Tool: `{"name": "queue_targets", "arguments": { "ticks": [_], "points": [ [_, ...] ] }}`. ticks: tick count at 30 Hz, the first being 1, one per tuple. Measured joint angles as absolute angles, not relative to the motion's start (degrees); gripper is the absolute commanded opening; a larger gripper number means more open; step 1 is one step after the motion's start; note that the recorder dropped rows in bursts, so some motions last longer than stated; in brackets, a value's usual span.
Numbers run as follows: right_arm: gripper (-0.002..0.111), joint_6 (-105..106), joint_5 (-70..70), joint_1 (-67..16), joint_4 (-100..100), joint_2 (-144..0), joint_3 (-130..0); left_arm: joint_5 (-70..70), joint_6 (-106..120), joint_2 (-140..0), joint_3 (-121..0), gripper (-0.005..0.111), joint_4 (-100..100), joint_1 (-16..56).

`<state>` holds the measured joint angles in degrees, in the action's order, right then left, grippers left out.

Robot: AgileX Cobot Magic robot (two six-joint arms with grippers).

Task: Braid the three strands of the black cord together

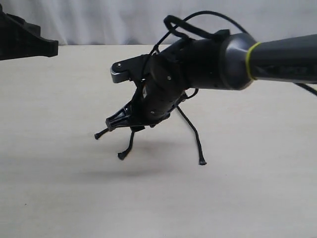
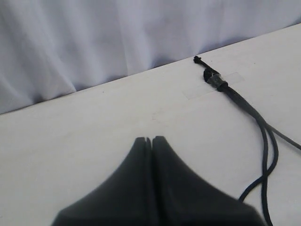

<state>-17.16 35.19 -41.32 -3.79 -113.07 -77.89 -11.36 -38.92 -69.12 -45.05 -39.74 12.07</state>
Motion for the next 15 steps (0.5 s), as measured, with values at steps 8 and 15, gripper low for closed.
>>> {"name": "queue_targets", "arguments": {
  "ticks": [8, 15],
  "points": [
    [0.043, -17.16, 37.09, -42.01, -0.46, -120.57, -82.71, -10.98, -38.92, -69.12, -45.05, 0.000, -39.74, 12.07],
    [0.043, -17.16, 35.15, -42.01, 0.78, -123.15, -82.88, -10.74, -38.92, -69.12, -45.05, 0.000, -39.74, 12.07]
  ]
}}
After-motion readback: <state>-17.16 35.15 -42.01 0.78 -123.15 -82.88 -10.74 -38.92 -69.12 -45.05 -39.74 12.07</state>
